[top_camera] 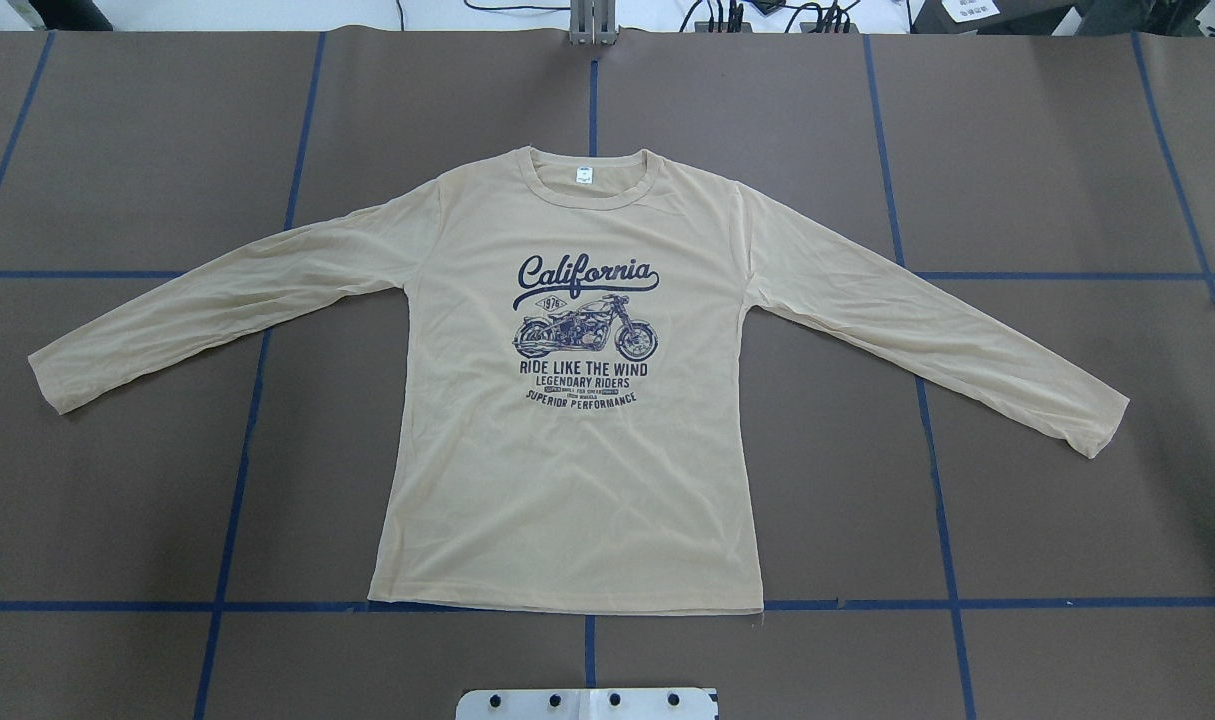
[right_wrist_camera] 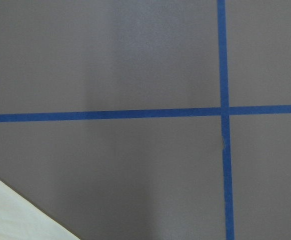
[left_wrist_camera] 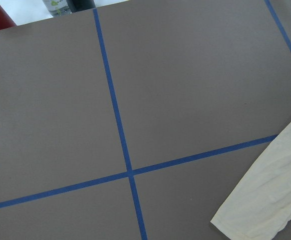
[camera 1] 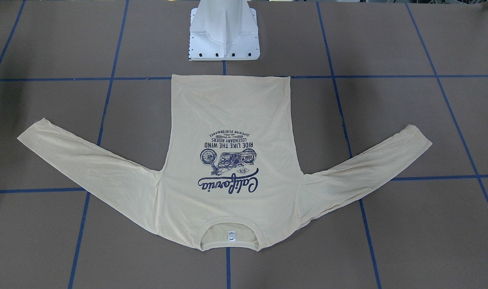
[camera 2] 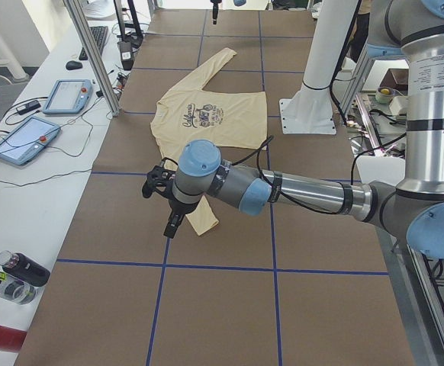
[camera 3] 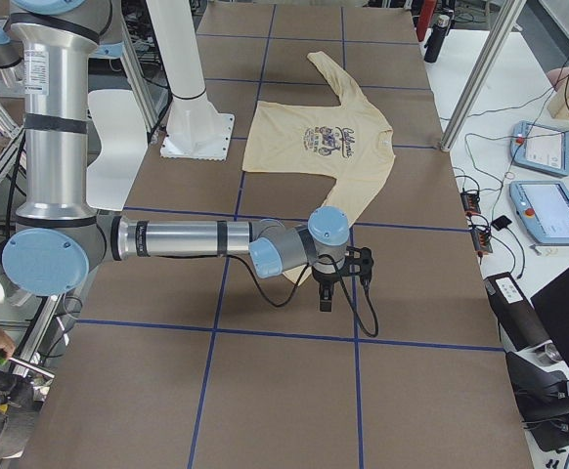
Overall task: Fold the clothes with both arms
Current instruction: 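Move the right gripper to the sleeve cuff nearest it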
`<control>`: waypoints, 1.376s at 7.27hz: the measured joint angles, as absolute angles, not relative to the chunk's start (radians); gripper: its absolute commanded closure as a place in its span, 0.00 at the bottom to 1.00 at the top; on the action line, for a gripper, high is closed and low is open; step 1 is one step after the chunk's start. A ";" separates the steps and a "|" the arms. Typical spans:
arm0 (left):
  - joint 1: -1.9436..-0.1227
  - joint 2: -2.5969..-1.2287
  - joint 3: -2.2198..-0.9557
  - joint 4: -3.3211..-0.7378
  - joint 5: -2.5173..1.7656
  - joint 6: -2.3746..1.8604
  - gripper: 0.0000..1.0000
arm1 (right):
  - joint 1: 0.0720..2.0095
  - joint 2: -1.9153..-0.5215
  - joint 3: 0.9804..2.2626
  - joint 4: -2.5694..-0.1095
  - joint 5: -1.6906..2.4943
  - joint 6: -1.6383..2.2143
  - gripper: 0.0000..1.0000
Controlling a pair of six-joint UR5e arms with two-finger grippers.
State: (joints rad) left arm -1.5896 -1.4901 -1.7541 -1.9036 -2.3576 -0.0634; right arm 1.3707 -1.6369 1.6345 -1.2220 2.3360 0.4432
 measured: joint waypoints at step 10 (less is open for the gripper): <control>-1.585 -1.395 -1.713 -2.103 -2.391 -0.057 0.00 | 1.050 -1.659 1.458 -0.674 2.334 1.011 0.17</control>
State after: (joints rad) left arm -1.5847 -1.3947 -1.7126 -2.1033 -2.3911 -0.0571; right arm 1.0496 -1.6590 1.4582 -0.6735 2.3336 1.0108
